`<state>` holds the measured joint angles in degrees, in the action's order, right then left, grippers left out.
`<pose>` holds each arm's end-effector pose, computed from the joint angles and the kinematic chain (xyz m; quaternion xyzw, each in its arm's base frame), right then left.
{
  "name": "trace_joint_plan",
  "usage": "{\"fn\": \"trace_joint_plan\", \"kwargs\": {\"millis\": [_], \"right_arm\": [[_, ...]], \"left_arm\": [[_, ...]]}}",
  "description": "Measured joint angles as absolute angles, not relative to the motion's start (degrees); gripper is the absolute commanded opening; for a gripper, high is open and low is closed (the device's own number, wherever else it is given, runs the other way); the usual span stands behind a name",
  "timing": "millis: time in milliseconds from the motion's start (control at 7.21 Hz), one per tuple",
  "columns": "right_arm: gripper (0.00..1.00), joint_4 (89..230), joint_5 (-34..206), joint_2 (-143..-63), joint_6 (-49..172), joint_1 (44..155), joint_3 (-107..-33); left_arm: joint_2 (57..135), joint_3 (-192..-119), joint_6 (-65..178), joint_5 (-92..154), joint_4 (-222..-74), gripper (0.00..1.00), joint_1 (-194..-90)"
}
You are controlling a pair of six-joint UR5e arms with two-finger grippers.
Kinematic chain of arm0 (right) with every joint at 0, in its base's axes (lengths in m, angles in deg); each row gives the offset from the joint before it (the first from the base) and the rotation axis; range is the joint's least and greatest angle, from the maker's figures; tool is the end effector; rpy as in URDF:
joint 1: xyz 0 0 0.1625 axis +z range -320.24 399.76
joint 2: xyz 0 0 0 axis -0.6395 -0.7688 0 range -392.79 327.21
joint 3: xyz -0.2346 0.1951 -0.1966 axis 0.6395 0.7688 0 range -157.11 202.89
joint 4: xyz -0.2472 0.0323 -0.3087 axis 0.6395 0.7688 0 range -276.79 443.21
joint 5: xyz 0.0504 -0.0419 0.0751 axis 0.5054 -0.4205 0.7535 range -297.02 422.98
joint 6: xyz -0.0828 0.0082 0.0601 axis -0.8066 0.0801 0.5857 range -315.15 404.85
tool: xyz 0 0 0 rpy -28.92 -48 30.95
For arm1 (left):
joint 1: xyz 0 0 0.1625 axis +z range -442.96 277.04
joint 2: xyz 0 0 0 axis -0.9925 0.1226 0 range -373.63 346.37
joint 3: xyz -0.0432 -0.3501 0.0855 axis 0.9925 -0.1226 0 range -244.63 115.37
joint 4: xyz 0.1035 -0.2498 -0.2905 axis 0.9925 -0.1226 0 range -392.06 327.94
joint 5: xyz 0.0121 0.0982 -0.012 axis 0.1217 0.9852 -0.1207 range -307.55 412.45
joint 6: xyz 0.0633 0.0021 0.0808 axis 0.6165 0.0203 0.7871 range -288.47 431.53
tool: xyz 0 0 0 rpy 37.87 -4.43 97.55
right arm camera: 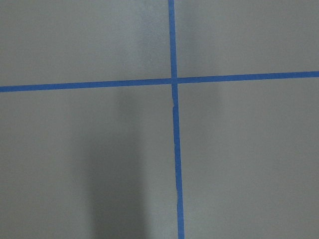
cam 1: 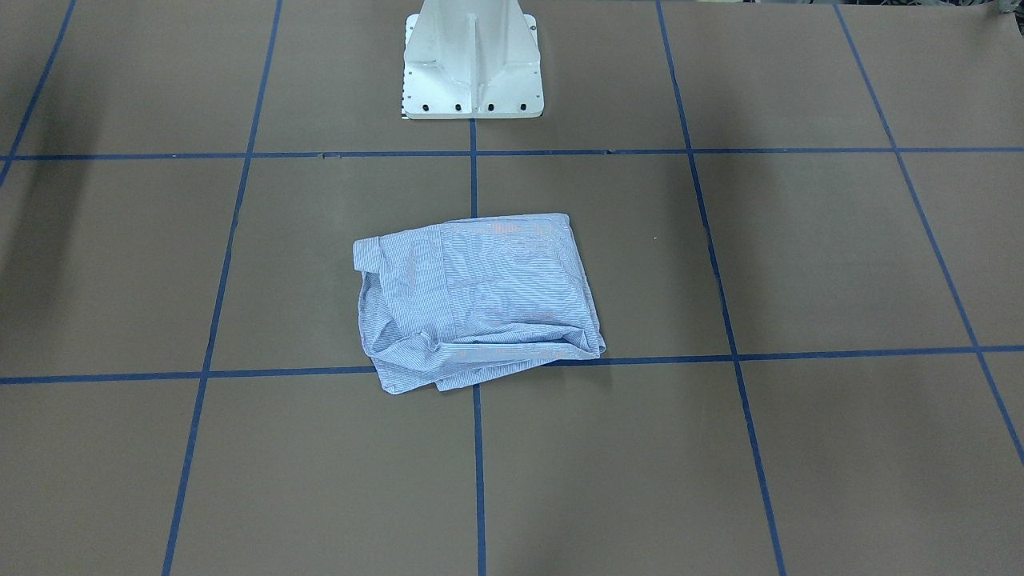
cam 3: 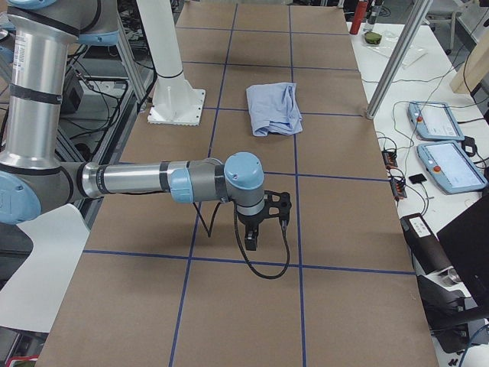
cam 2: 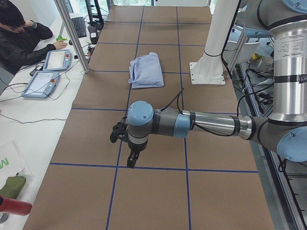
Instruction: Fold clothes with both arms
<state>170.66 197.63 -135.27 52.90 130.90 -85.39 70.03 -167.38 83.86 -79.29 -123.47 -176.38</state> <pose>0.0692 -0.4013 0.5369 0.0444 -0.3822 0.0464 0.9219 -0.0912 -0.4359 0.5439 0.1118 0.3434 0.0966 0.9275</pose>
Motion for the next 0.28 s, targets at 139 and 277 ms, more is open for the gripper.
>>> {"fn": "trace_joint_plan", "kwargs": {"millis": [139,277], "right_arm": [[1.0,170.7,197.6,-135.3,52.9,130.9,-85.4],[1.0,170.7,197.6,-135.3,53.0,130.9,-85.5]], "left_arm": [[70.0,-167.4,83.9,-79.3,-123.5,1.0,-176.4],[70.0,-167.4,83.9,-79.3,-123.5,1.0,-176.4]]}}
